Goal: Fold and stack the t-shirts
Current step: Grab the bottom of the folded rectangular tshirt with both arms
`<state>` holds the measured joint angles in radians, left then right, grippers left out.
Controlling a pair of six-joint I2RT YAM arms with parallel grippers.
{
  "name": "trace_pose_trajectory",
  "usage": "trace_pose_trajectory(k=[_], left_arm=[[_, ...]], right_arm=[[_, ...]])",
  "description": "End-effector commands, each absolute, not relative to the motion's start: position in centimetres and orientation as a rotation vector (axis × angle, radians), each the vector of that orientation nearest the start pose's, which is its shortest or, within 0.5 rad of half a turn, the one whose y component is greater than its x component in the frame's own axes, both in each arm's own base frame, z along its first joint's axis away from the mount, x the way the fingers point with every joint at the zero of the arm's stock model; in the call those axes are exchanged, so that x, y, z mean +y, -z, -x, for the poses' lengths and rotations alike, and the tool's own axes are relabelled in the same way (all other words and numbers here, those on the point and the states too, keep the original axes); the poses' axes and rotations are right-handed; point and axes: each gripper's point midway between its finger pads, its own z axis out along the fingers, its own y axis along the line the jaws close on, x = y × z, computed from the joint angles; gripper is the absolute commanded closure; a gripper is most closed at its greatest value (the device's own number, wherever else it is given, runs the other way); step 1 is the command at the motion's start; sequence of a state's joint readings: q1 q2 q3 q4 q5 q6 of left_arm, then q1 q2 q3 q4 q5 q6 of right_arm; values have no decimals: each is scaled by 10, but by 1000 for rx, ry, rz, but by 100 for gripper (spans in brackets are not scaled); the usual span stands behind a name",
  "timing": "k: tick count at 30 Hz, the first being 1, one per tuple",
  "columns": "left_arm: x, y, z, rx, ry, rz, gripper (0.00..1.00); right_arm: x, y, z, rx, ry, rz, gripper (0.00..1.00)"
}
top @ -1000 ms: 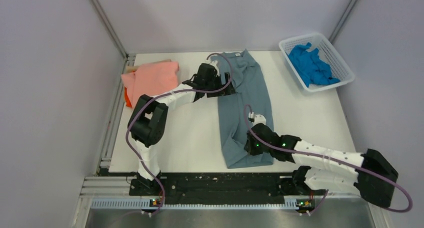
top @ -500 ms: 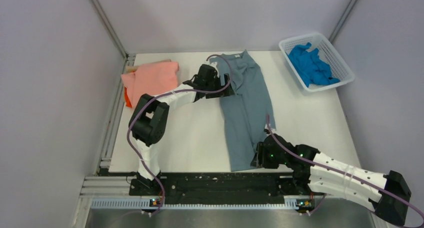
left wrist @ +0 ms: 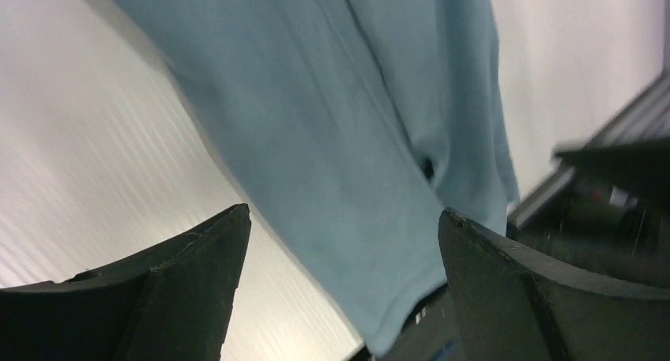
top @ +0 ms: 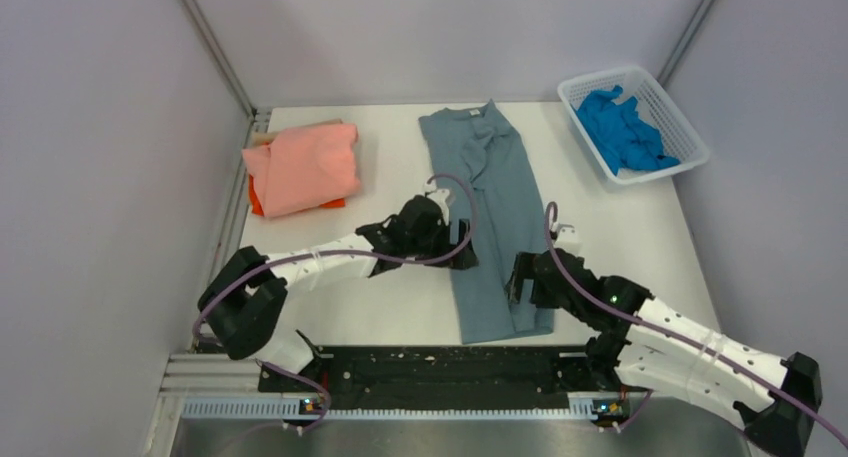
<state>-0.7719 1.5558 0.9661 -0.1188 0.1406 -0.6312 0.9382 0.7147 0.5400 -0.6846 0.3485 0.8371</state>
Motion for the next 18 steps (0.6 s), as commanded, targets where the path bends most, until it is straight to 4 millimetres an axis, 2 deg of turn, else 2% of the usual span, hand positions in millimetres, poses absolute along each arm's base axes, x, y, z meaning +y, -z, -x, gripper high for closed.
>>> trace_pose_trajectory(k=[1,4,7,10,14,18], left_arm=[[-328,-79,-192,2520,901,-257,9],[-330,-67,-156,2571,915,-293,16],[-337,-59,-130,2596,978,-335,24],[-338,-47,-120,2641,965,-345,27],[-355,-42,-107,2664,1019,-426,34],[-355,-27,-95,2740,914,-466,50]], right_arm=[[118,-82,-166,2445,-233,-161,1],[111,-76,-164,2469,-226,-236,7],[98,-76,-164,2436,-186,-357,16],[90,-60,-158,2433,-170,-471,19],[87,-44,-155,2424,-172,-540,20],[81,-40,-156,2389,-158,-568,20]])
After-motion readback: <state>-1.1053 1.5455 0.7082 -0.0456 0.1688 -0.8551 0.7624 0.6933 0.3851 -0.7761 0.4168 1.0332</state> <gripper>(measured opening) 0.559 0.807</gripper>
